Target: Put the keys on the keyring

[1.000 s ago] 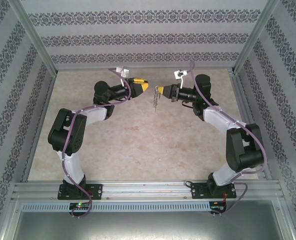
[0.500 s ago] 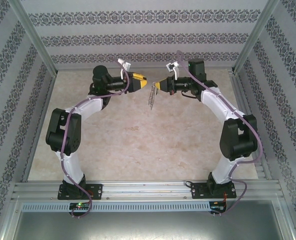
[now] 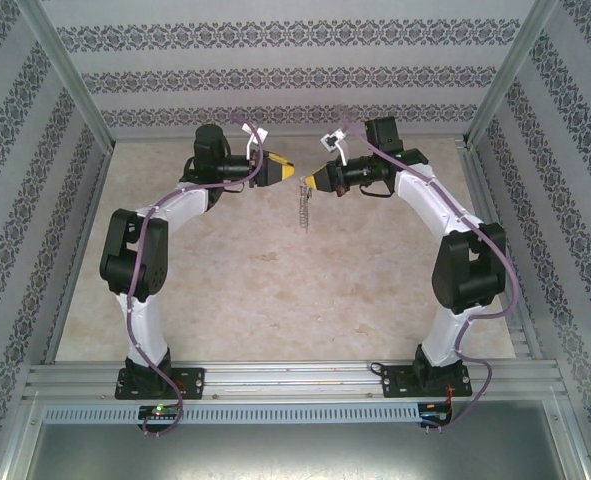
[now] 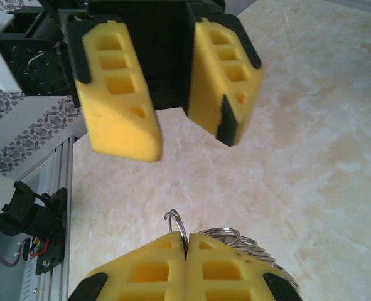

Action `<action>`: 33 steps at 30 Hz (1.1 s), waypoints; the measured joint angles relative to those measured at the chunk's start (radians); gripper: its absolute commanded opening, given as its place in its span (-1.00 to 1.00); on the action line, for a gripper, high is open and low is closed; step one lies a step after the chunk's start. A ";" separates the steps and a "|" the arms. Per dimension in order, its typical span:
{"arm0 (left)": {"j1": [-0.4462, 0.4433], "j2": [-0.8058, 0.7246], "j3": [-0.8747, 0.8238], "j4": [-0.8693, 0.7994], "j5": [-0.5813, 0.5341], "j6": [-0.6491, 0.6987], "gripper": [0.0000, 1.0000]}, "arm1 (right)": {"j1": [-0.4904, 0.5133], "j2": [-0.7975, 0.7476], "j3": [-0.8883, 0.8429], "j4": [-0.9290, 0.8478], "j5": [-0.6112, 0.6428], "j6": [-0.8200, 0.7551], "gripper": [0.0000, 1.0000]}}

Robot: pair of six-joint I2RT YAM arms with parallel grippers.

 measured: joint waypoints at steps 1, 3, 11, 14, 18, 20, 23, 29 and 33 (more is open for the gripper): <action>0.000 0.003 0.002 -0.005 0.004 0.002 -0.24 | 0.001 0.001 0.002 -0.005 -0.002 -0.006 -1.00; -0.002 0.010 0.005 -0.013 0.011 0.003 -0.26 | 0.006 0.002 0.005 -0.013 -0.004 -0.012 -1.00; -0.015 0.017 0.005 -0.008 0.038 -0.008 -0.29 | 0.014 0.025 0.034 -0.029 -0.007 -0.016 -1.00; -0.015 0.021 0.005 0.042 0.048 -0.048 -0.32 | 0.017 0.032 0.045 -0.033 -0.007 -0.016 -1.00; -0.021 0.040 0.005 0.157 0.067 -0.138 -0.36 | 0.020 0.036 0.053 -0.034 -0.007 -0.016 -1.00; -0.023 0.055 0.005 0.231 0.077 -0.198 -0.37 | 0.021 0.039 0.055 -0.036 -0.007 -0.015 -1.00; -0.026 0.077 0.004 0.315 0.088 -0.268 -0.39 | 0.020 0.045 0.060 -0.036 -0.006 -0.015 -1.00; -0.027 0.091 0.002 0.386 0.096 -0.329 -0.46 | 0.020 0.047 0.062 -0.036 0.000 -0.014 -1.00; -0.027 0.091 0.002 0.397 0.100 -0.343 -0.48 | 0.020 0.047 0.064 -0.035 0.005 -0.012 -1.00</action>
